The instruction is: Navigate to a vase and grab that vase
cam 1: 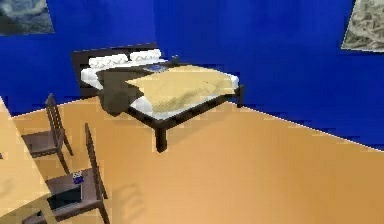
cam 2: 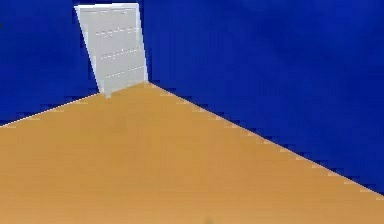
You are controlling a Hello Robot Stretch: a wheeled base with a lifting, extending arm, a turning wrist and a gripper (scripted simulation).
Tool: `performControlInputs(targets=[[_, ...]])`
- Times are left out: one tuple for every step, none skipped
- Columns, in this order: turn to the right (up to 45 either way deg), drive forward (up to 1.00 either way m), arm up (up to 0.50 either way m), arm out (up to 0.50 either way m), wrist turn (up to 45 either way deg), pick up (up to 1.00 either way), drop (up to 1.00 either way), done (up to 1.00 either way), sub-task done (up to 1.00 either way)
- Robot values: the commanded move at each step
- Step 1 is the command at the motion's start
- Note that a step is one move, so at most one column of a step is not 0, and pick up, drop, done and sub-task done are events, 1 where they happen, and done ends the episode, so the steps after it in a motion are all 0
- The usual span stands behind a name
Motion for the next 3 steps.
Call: performControlInputs(targets=[[0.0,1.0,0.0,0.0,0.0,0.0,0.0,0.0,0.0],[-6.0,0.0,0.0,0.0,0.0,0.0,0.0,0.0,0.0],[0.0,0.4,0.0,0.0,0.0,0.0,0.0,0.0,0.0]])
